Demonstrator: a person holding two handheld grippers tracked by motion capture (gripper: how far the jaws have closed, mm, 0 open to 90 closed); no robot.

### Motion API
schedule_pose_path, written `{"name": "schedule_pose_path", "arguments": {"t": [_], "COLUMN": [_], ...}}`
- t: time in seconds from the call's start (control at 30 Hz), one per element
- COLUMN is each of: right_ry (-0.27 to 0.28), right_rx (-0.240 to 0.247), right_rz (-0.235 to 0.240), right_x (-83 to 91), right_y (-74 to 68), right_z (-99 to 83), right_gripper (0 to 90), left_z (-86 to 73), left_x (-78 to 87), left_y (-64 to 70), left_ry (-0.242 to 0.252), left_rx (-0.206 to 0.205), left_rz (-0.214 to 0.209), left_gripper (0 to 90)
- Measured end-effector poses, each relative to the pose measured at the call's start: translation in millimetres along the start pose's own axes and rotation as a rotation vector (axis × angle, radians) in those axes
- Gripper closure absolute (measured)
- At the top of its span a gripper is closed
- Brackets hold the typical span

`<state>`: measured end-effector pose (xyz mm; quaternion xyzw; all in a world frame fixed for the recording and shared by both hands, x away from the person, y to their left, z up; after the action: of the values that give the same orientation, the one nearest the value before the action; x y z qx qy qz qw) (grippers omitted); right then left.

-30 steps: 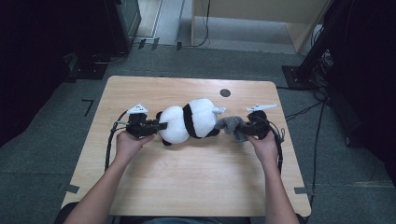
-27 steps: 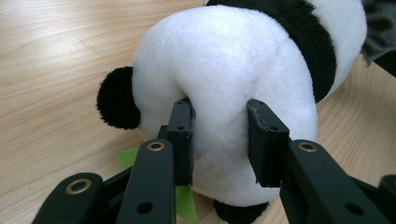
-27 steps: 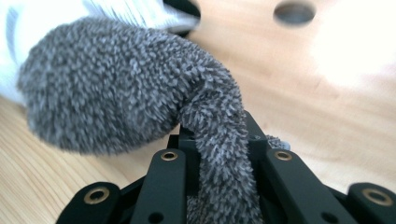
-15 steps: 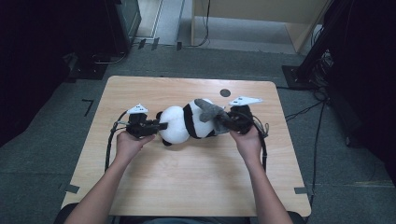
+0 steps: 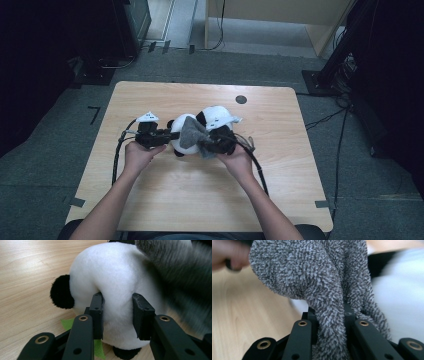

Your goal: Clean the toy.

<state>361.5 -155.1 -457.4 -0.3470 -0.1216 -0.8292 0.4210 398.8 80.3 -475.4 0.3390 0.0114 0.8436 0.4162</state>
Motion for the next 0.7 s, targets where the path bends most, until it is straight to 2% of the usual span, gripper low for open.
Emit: {"name": "schedule_pose_path", "arguments": {"t": [0.07,0.1,0.17,0.23,0.27,0.33,0.43,0.53,0.7], "right_ry": [-0.033,-0.053,-0.129,-0.215,-0.235,-0.234,-0.243,-0.247,-0.212], "right_rx": [0.039,0.043,0.060,0.098,0.112,0.082,0.076,0.044,0.009], "right_rz": [0.010,0.028,0.049,0.026,0.013,0.020,-0.001,-0.008,-0.014], "right_x": [-13.5,-17.8,-26.7,-34.9,-37.2,-35.0,-27.2,-17.0,2.7], "right_y": [-8.8,-11.2,-13.9,-14.4,-13.2,-9.8,-2.2,7.1,21.1], "right_z": [-6.9,-10.3,-17.9,-27.1,-31.1,-34.4,-35.1,-38.3,-39.4], "right_gripper": [77.3,77.4,77.4,77.3,77.2,77.2,77.0,76.9,76.8], "left_z": [-0.8,-1.1,-1.2,-1.2,-1.2,-1.0,-0.8,-0.6,-0.4], "left_x": [0.0,-0.1,0.1,0.3,0.5,0.8,0.5,0.3,-0.2], "left_y": [-0.3,-1.1,-2.2,-2.6,-2.8,-3.0,-3.3,-3.5,-3.1], "left_ry": [-0.012,-0.014,-0.014,-0.013,-0.016,-0.017,-0.013,-0.009,-0.006], "left_rx": [-0.018,-0.024,-0.016,-0.017,-0.017,-0.018,-0.015,-0.012,-0.008], "left_rz": [0.024,0.024,0.018,0.015,0.014,0.012,0.010,0.007,0.002], "left_gripper": [66.2,66.3,66.2,66.2,66.2,66.3,66.3,66.3,66.3]}}
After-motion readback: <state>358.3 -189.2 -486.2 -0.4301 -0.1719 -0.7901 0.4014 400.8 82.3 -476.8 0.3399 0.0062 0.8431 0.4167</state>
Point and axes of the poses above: each handheld gripper's, and its own axes: x roughly backward along the jaws, z roughly out of its top, y roughly to its right, the point moved 2 cm from there along -x, roughly forward along the jaws
